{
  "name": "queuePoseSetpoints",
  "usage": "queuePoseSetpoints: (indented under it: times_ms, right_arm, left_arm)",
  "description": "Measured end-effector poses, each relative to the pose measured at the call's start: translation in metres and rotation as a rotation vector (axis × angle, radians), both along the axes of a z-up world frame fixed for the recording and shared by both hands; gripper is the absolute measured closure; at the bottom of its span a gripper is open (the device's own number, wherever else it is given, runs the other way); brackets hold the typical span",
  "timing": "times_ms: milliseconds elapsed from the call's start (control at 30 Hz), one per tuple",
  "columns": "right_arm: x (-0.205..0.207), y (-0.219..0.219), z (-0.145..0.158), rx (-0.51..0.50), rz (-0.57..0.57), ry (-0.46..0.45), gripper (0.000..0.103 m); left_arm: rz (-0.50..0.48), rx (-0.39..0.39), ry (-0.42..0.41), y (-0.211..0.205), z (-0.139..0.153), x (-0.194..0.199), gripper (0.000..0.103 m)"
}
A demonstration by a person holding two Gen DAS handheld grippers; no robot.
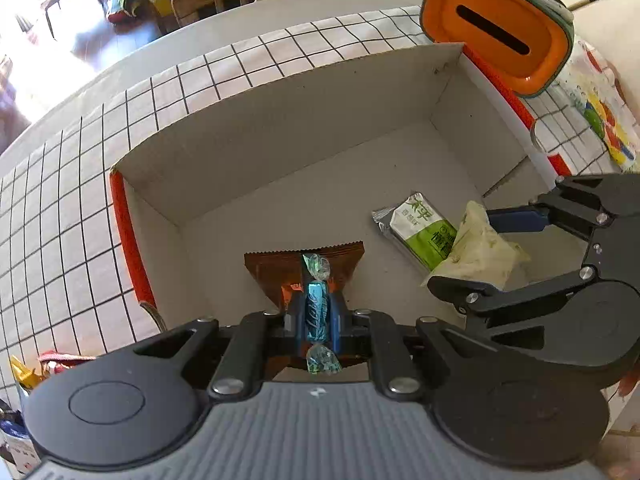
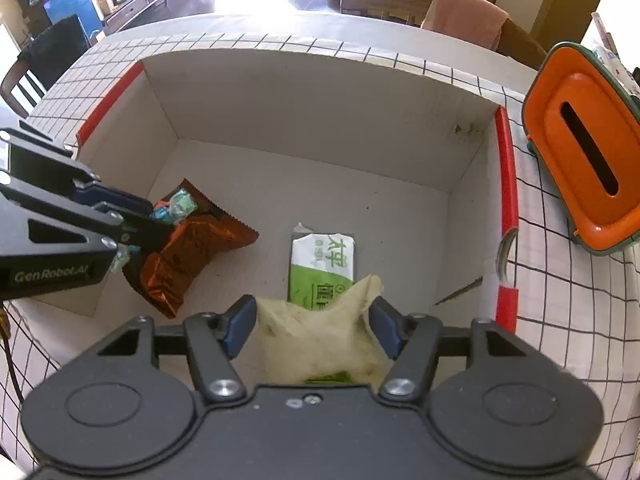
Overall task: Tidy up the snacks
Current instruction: 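Carry both snacks into the red box and open both tools to release, then withdraw both tools from the box toward the remaining snacks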
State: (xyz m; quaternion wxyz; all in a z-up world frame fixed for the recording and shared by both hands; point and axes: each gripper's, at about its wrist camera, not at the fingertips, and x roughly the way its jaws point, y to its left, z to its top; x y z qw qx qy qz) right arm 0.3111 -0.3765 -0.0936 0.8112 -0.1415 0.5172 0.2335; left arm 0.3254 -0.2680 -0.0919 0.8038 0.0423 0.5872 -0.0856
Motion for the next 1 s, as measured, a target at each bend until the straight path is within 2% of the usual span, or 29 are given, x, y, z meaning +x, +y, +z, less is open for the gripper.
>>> queuePoseSetpoints:
  times_ms: [100,233,433,467,567,600,733,833,933,1000]
  right_arm:
    - [-0.001,-0.002,0.005,0.018,-0.01,-0.01,0.04]
    - [-0.005,-0.006,0.017,0.045,-0.025,-0.036,0.029]
    - [-0.015,-0.012,0.037,0.093,-0.048,-0.068,0.027]
    - [-0.017,-0.013,0.041,0.097,-0.052,-0.074,0.025]
    - [-0.024,-0.016,0.052,0.116,-0.067,-0.094,0.02]
    - [-0.027,-0.017,0.055,0.121,-0.072,-0.102,0.019]
    - [-0.036,-0.019,0.067,0.146,-0.09,-0.126,0.017]
    - [-0.044,-0.018,0.076,0.164,-0.095,-0.146,0.016]
    - [-0.052,-0.015,0.085,0.181,-0.111,-0.176,0.01]
    - [-0.058,-0.012,0.092,0.2,-0.12,-0.204,0.008]
  left_arm:
    - [0.004,-0.025,-0.012,0.002,0.004,-0.003,0.09]
    - [0.024,-0.062,-0.032,0.009,0.01,-0.01,0.083]
    - [0.022,-0.106,-0.085,0.015,0.026,-0.025,0.073]
    - [0.022,-0.11,-0.092,0.016,0.028,-0.028,0.069]
    - [0.02,-0.121,-0.125,0.019,0.037,-0.037,0.051]
    - [0.02,-0.124,-0.142,0.021,0.04,-0.04,0.049]
    - [0.021,-0.152,-0.184,0.029,0.053,-0.052,0.046]
    - [0.022,-0.157,-0.23,0.035,0.062,-0.059,0.041]
    - [0.022,-0.164,-0.282,0.042,0.072,-0.07,0.039]
    - [0.03,-0.162,-0.333,0.049,0.08,-0.079,0.035]
